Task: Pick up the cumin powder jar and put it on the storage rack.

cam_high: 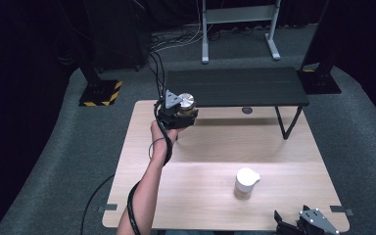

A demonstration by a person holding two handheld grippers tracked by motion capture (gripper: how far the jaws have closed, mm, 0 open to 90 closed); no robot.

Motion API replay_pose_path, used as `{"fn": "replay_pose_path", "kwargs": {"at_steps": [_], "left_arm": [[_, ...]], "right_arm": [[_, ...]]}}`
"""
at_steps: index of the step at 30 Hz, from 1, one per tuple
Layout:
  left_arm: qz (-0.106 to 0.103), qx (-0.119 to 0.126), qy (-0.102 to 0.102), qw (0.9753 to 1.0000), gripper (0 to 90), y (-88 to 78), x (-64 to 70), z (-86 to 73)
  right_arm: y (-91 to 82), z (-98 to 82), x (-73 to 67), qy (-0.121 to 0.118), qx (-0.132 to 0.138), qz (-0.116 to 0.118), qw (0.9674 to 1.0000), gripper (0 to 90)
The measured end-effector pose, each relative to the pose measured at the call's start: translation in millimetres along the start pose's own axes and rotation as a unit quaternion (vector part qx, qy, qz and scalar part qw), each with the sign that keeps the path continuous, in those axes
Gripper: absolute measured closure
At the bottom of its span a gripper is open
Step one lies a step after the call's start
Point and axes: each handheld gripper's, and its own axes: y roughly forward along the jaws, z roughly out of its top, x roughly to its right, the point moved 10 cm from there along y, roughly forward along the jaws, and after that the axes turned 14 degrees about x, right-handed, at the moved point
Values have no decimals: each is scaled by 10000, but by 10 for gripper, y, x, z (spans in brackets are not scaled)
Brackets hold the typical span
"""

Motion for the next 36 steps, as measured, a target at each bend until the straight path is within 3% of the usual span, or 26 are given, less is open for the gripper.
{"fn": "replay_pose_path", "kwargs": {"at_steps": [36], "left_arm": [[27, 82, -55, 9999, 308, 47, -79, 195]], "right_arm": [[-5, -31, 16, 14, -29, -14, 10000, 0]]}}
